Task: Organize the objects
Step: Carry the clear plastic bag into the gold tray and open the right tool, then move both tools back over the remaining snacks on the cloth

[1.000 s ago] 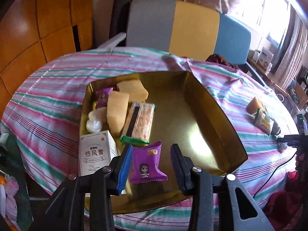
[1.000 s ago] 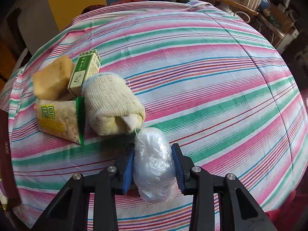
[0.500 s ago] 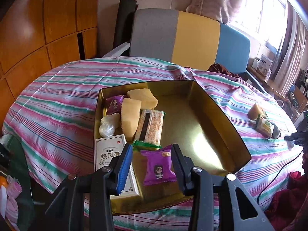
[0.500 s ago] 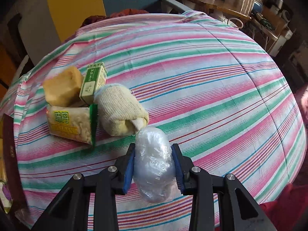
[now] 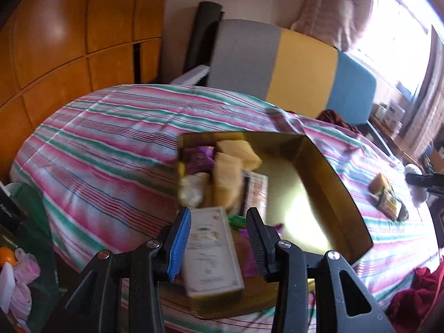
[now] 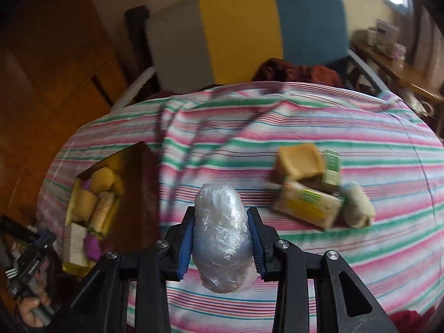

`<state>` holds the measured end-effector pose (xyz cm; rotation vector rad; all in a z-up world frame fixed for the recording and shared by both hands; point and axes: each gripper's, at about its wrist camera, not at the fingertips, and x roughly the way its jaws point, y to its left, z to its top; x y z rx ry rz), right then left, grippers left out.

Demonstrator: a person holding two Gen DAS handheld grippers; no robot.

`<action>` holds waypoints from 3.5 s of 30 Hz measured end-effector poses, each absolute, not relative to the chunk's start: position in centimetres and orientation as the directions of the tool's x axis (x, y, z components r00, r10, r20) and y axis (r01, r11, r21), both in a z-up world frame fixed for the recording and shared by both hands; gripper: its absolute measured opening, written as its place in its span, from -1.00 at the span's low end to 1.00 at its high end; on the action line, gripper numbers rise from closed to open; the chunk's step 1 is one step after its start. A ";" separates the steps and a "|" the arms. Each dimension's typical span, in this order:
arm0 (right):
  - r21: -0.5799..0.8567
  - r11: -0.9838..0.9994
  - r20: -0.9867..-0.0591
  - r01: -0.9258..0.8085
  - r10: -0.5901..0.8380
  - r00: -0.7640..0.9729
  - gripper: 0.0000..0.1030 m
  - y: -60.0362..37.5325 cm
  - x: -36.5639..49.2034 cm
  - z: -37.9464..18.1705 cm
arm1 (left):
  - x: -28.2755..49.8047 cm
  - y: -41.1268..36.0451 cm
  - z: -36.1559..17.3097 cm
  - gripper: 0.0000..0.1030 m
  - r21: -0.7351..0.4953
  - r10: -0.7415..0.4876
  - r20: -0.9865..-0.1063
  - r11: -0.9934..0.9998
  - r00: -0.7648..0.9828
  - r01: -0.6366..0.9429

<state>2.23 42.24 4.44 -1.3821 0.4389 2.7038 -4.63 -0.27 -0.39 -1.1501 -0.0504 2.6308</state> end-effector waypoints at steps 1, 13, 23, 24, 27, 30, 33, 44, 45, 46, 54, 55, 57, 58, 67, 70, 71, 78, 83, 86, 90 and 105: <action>0.231 -0.963 -0.802 -0.141 -0.107 -0.588 -0.28 39.9 1.1 4.4 | -4.8 -0.7 -0.4 -0.20 -0.140 0.250 -0.717 -0.966 -0.651 -0.217; 0.264 -0.963 -0.915 0.059 -0.269 -0.301 -0.23 21.9 -9.4 -6.2 | -5.8 -2.1 -1.4 -0.20 -0.179 0.261 -0.736 -0.965 -0.624 -0.192; 0.395 -0.916 -0.877 0.068 -0.398 -0.270 0.21 20.3 -7.5 -8.1 | -5.7 -1.6 -2.0 -0.19 -0.163 0.254 -0.745 -0.966 -0.616 -0.201; 0.406 -0.912 -0.868 0.067 -0.407 -0.283 0.21 20.8 -7.2 -7.8 | -5.6 -1.4 -2.1 -0.19 -0.160 0.254 -0.747 -0.966 -0.615 -0.205; 0.417 -0.906 -0.844 0.072 -0.415 -0.340 0.26 22.5 -6.1 -6.5 | -5.4 -1.0 -2.1 -0.19 -0.152 0.255 -0.747 -0.964 -0.614 -0.216; 0.393 -0.917 -0.824 0.065 -0.383 -0.418 0.30 24.8 -4.5 -4.7 | -5.2 -0.4 -1.9 -0.19 -0.145 0.262 -0.743 -0.961 -0.615 -0.233; 0.346 -0.938 -0.798 0.033 -0.312 -0.516 0.34 27.9 -2.7 -2.9 | -5.0 0.3 -1.7 -0.19 -0.151 0.277 -0.740 -0.956 -0.613 -0.251; 0.261 -0.909 -0.772 -0.324 0.004 -0.635 0.53 44.5 4.0 0.3 | -4.3 6.5 -0.8 -0.19 -0.142 0.365 -0.748 -0.904 -0.554 -0.404; 0.262 -0.894 -0.771 -0.362 0.032 -0.636 0.54 46.2 4.6 0.5 | -4.1 7.4 -0.7 -0.19 -0.140 0.377 -0.750 -0.894 -0.544 -0.426; 0.261 -0.877 -0.770 -0.404 0.063 -0.635 0.56 48.0 5.3 0.4 | -4.0 8.2 -0.6 -0.19 -0.141 0.388 -0.751 -0.885 -0.535 -0.444; 0.314 -0.668 -0.750 -0.675 0.261 -0.608 0.61 59.3 11.4 -2.1 | -2.8 17.4 0.8 -0.19 -0.180 0.500 -0.763 -0.773 -0.409 -0.608; 0.352 -0.624 -0.762 -0.697 0.241 -0.601 0.61 60.2 11.8 -2.7 | -2.5 19.0 0.9 -0.19 -0.172 0.508 -0.763 -0.755 -0.399 -0.633; 0.434 -0.569 -0.742 -0.698 0.214 -0.636 0.62 61.4 12.6 -3.0 | -2.0 22.4 0.8 -0.19 -0.153 0.524 -0.771 -0.705 -0.363 -0.692; 0.434 -0.569 -0.738 -0.698 0.220 -0.638 0.62 61.5 12.7 -2.8 | -1.9 24.3 0.6 -0.19 -0.159 0.533 -0.780 -0.677 -0.329 -0.719; 0.496 -0.566 -0.714 -0.659 0.166 -0.680 0.65 61.6 12.7 -3.0 | -3.6 34.1 -2.5 0.10 -0.311 0.562 -0.819 -0.607 -0.118 -0.732; 0.525 -0.544 -0.711 -0.654 0.141 -0.688 0.66 61.9 12.9 -3.4 | -4.6 36.3 -3.5 0.29 -0.364 0.586 -0.807 -0.595 -0.077 -0.716; 0.533 -0.538 -0.711 -0.653 0.134 -0.691 0.66 62.0 12.9 -3.5 | -4.8 36.9 -3.8 0.34 -0.375 0.595 -0.801 -0.588 -0.070 -0.717; 0.558 -0.533 -0.708 -0.636 0.093 -0.700 0.66 61.9 12.7 -4.0 | -7.8 41.0 -6.0 0.48 -0.452 0.636 -0.771 -0.567 -0.017 -0.689; 0.564 -0.531 -0.715 -0.632 0.068 -0.695 0.66 61.9 12.4 -4.4 | -9.5 43.4 -8.1 0.52 -0.514 0.651 -0.758 -0.557 0.041 -0.652; 0.567 -0.528 -0.718 -0.632 0.059 -0.694 0.66 62.0 12.3 -4.6 | -9.5 43.8 -9.0 0.52 -0.567 0.671 -0.735 -0.531 0.096 -0.630; 0.567 -0.521 -0.727 -0.638 0.046 -0.685 0.66 62.1 12.2 -5.0 | -8.1 43.4 -9.7 0.49 -0.632 0.680 -0.707 -0.481 0.197 -0.608; 0.589 -0.493 -0.715 -0.640 0.050 -0.697 0.68 62.4 13.0 -4.8 | -0.8 38.8 -7.0 0.49 -0.317 0.545 -0.838 -0.441 0.030 -0.840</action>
